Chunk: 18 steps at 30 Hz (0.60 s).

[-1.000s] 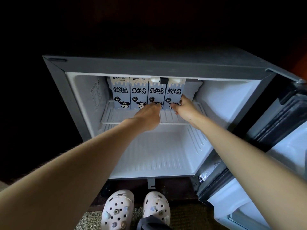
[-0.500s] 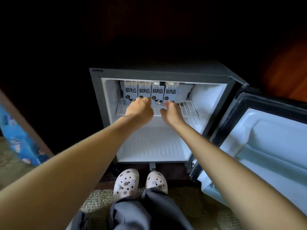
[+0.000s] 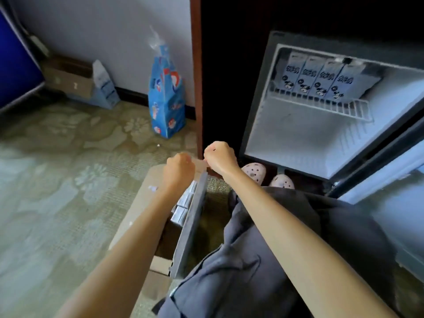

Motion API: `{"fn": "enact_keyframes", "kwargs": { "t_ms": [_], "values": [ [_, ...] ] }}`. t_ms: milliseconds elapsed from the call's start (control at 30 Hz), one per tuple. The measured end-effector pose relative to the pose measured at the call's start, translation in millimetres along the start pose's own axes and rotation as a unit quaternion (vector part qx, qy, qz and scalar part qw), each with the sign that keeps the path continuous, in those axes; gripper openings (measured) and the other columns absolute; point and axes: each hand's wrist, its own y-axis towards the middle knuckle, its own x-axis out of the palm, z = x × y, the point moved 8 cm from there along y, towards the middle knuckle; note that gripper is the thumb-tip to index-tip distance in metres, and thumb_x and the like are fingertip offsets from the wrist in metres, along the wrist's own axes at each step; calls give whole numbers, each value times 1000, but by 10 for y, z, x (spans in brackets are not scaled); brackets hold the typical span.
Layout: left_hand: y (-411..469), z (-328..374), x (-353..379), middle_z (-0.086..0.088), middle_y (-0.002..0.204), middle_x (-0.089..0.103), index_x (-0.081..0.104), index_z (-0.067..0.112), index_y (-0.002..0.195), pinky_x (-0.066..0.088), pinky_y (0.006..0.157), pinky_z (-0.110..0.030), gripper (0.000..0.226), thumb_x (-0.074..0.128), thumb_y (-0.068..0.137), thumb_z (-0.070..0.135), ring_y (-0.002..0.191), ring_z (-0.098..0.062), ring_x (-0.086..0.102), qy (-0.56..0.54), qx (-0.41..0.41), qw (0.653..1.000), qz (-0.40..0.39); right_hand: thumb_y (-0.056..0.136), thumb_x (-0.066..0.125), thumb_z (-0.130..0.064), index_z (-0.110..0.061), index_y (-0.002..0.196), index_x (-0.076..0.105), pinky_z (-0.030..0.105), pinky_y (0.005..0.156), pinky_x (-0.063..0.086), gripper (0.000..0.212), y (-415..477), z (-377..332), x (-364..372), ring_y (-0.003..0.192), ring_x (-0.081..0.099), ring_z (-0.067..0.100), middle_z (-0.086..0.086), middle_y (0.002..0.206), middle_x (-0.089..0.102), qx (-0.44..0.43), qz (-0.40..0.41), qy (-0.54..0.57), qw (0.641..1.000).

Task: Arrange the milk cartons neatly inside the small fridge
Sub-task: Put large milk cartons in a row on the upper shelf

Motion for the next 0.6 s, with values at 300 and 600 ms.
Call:
{"fn": "enact_keyframes", "kwargs": {
  "t_ms": [300,600],
  "values": [
    [-281,-1476,793,-14,111,61,59,2,109,45,79,-30,24,50,87,5,107,-30,57,34,-134,984,-112,92,39,-4,-2,100,60,32,77,42,23,-198,630,1315,107,56,31,17,104,59,16,-216,-179,960],
    [-74,-1505,1223,-15,118,60,44,5,123,51,83,-38,32,50,93,15,105,-30,61,85,-110,974,-177,95,39,-7,-5,118,55,34,94,43,29,69,868,1479,119,49,30,14,127,54,14,-216,-262,940]
  ]
}}
